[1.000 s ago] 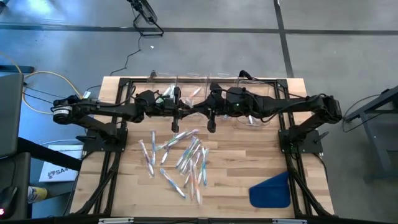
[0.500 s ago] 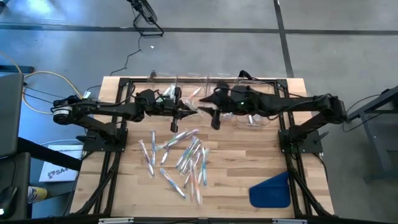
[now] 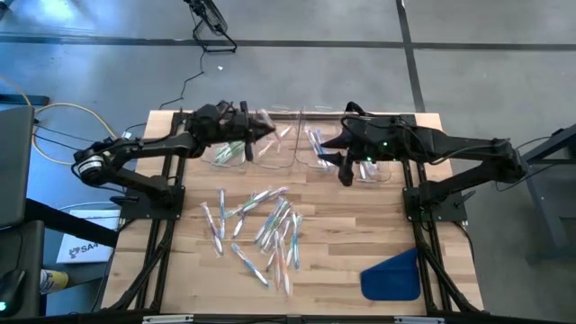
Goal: Pick & Place Toothbrushes
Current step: Put the orange toothbrush into the middle left transparent bin
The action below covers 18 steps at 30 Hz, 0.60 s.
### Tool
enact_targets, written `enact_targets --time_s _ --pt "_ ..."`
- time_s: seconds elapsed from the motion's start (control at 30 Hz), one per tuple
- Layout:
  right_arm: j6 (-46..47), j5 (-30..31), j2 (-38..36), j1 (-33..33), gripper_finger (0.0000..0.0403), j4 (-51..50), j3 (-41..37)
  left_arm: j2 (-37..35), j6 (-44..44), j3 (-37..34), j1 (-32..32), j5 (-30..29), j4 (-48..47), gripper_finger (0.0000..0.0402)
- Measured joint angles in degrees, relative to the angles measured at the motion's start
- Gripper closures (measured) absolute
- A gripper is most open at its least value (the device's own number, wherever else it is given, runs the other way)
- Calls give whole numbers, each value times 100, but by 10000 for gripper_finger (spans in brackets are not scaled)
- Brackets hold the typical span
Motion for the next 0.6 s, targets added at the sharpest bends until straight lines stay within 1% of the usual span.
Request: enact_targets --time_s 0.1,0.27,0.33,0.5,0.6 --pt "65 2 55 0 254 -139 0 0 0 0 324 -193 -368 392" --pt "65 7 362 0 254 -84 0 39 -134 62 770 -214 -1003 392" --pt "65 7 501 0 254 -47 0 110 -108 308 865 -207 -1577 392" --pt "181 -22 887 0 254 -53 0 466 584 1266 871 -345 -3063 392" --pt "307 -33 1061 0 254 -196 -7 735 791 1685 871 -357 -3595 392"
